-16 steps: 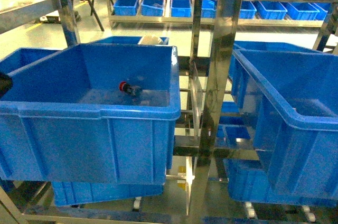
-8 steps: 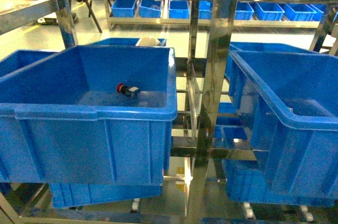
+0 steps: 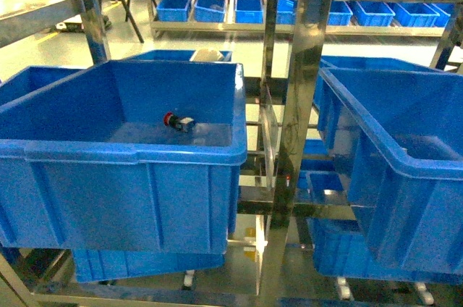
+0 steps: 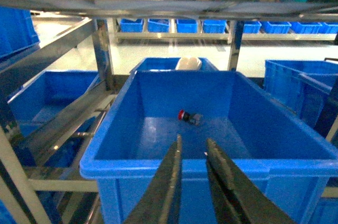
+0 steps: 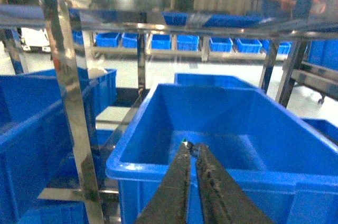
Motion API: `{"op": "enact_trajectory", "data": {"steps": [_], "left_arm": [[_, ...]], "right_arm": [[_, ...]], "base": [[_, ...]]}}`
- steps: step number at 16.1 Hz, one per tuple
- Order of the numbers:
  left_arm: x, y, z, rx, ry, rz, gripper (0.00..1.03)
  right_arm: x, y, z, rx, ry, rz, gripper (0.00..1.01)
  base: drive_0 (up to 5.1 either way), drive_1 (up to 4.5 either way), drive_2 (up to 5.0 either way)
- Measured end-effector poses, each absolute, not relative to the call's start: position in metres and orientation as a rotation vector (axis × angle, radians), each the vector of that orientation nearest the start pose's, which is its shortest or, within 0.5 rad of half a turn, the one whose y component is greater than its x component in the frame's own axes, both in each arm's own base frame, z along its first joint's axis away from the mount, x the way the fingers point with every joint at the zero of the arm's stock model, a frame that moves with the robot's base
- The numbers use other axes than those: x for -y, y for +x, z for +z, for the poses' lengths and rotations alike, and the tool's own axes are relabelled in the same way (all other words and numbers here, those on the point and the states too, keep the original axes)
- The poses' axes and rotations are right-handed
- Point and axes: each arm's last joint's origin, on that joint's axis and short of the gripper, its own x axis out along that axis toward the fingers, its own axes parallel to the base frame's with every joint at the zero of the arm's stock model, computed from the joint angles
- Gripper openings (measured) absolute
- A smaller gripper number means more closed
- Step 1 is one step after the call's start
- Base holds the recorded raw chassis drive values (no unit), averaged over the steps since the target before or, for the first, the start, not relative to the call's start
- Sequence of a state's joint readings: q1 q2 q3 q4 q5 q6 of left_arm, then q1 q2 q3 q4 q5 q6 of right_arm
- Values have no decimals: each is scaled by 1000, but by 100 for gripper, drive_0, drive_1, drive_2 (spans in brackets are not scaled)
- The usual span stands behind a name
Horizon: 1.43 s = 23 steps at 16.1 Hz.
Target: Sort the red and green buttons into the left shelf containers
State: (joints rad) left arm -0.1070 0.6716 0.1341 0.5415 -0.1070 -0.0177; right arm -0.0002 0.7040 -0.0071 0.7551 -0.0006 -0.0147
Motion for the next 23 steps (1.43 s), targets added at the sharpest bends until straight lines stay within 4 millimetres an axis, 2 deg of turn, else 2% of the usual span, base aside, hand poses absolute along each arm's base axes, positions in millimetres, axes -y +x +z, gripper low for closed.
{"op": "enact_trajectory", "data": {"steps": [1,2,9,12,13,14,18,19,20,23], "left_arm": [[10,146,187,-18,-16,3,4],[3,142,183,-19,-15,-3,2],[0,122,170,7,-14,0,2],[0,115,171,14,-14,-1,2],[0,114,171,13,-14,0,2],[0,113,171,12,-14,0,2],[0,107,170,11,-14,-1,2],[0,100,164,-37,-15,-4,2],[0,98,169,19,-14,-2,14],[0,98,167,2,-13,0,54]], "right_arm": [[0,134,169,68,-14,0,2],[0,129,169,59,-12,0,2],[0,111,170,12,-11,0,2],[0,107,169,3,-10,0,2],[0,99,164,-29,-10,1,2],[0,97,170,26,-11,2,2],[0,97,167,4,-10,0,2],[0,97,167,4,-10,0,2],[0,97,167,3,-10,-1,13],[0,97,167,4,-10,0,54]], "base": [[0,0,0],[0,0,0],[0,0,0],[0,0,0],[0,0,0],[0,0,0],[0,0,0],[0,0,0],[0,0,0],[0,0,0]]}}
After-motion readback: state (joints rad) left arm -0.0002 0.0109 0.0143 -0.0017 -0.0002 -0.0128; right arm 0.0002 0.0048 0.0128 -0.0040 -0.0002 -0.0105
